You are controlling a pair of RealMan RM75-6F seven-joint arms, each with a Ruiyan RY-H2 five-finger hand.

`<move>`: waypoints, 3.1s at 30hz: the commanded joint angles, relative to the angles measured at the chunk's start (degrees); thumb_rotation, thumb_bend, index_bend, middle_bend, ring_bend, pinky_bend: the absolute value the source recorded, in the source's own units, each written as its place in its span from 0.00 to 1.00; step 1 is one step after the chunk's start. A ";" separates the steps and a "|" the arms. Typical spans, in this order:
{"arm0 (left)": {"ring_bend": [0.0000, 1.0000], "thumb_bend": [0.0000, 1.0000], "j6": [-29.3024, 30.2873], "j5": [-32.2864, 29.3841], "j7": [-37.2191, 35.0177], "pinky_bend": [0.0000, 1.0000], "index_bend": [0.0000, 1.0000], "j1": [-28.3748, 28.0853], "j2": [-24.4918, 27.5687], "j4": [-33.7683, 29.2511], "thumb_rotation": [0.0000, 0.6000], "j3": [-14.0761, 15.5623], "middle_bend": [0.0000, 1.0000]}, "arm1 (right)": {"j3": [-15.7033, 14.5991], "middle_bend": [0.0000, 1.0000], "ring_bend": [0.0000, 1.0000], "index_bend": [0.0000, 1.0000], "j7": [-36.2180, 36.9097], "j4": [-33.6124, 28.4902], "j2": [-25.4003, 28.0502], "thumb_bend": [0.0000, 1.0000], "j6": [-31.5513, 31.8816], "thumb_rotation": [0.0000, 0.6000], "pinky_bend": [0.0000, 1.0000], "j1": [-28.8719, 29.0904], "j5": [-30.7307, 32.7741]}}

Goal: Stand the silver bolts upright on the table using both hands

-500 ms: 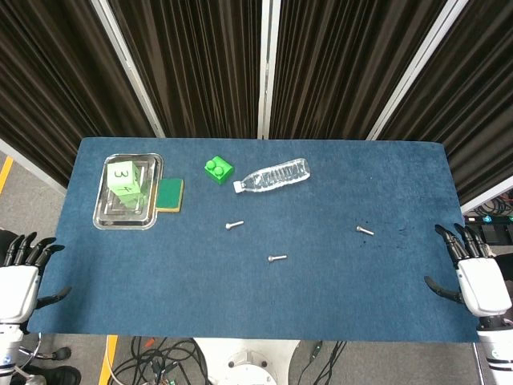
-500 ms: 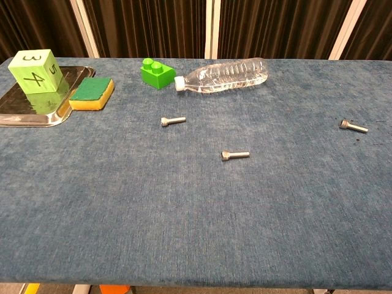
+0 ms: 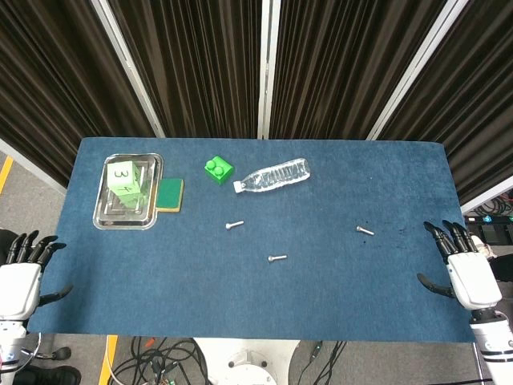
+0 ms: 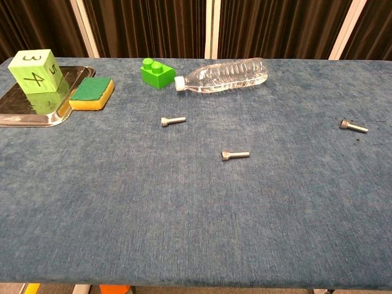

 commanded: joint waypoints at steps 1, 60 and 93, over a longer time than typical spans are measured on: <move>0.02 0.06 -0.86 0.92 -0.17 0.00 0.26 -1.34 0.77 -0.86 1.00 -0.62 0.17 | 0.41 0.16 0.00 0.04 0.03 0.04 -0.04 0.10 0.72 1.00 0.00 -0.51 0.04; 0.04 0.28 -40.48 -52.94 35.66 0.00 0.44 -59.13 -36.24 20.53 0.85 -11.30 0.18 | 3.20 0.17 0.00 0.06 -1.21 -1.00 2.22 0.10 0.53 1.00 0.00 -4.50 1.86; 0.04 0.35 -40.33 -53.33 34.09 0.00 0.52 -60.25 -38.18 22.50 0.97 -9.55 0.17 | 3.81 0.18 0.00 0.07 -0.20 -0.34 1.90 0.10 0.47 1.00 0.00 -5.47 2.20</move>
